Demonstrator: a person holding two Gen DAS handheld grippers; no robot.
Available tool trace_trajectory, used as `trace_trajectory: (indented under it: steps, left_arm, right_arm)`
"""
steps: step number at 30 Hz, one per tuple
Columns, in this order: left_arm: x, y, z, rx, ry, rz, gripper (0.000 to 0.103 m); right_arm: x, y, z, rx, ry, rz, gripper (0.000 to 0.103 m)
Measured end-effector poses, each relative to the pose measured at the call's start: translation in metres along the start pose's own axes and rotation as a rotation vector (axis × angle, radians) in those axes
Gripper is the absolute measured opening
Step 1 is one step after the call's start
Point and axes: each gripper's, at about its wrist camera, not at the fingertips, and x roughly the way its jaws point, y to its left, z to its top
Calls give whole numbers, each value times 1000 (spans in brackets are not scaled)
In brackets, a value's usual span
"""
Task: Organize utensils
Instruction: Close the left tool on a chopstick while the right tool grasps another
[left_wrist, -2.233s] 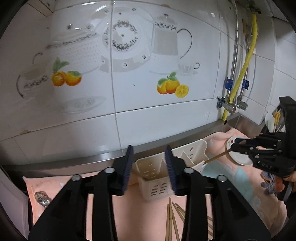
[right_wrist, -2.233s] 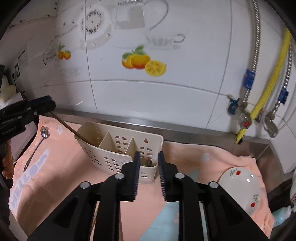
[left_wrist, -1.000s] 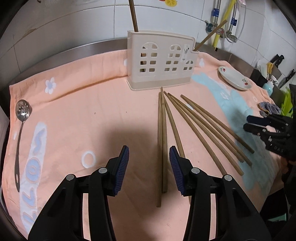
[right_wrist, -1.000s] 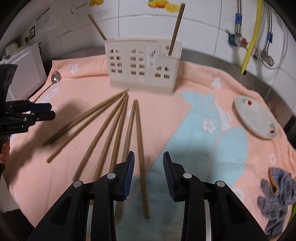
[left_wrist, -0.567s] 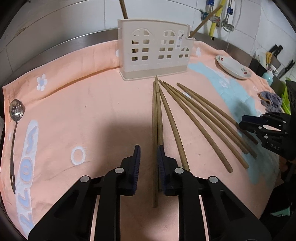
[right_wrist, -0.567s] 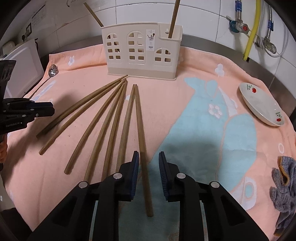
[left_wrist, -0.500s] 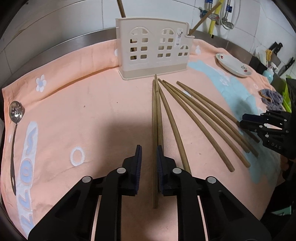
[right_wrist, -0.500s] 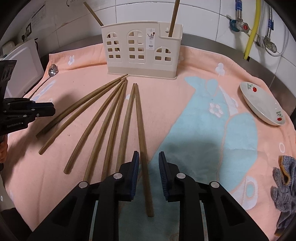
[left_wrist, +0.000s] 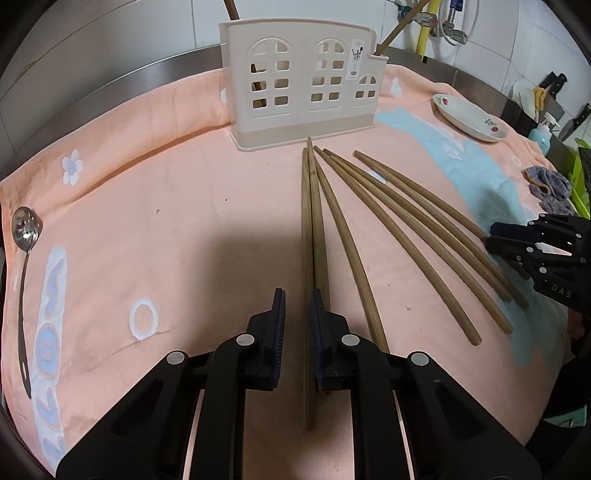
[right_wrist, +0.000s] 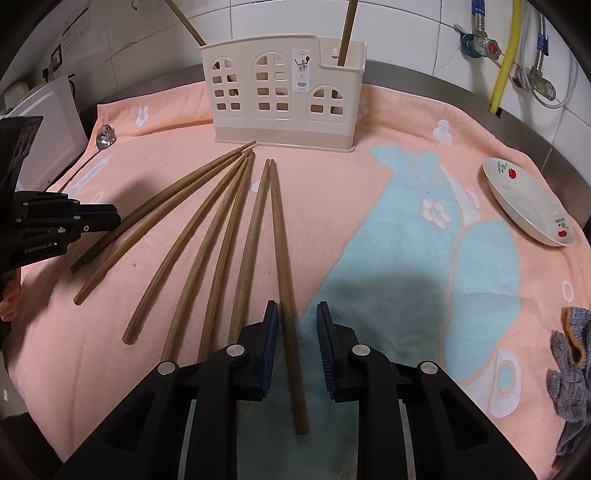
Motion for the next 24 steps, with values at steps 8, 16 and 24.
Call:
trace_trajectory:
  steps: [8, 16, 24]
  left_arm:
    - [1, 0, -1, -13, 2, 3, 13]
    - [6, -2, -5, -32, 5, 6, 13]
    - [9, -14, -3, 6, -6, 82, 11]
  right_arm:
    - [1, 1, -1, -9, -2, -10, 20]
    - [1, 1, -1, -18, -6, -18, 19]
    - [1, 2, -2, -22, -15, -28, 19]
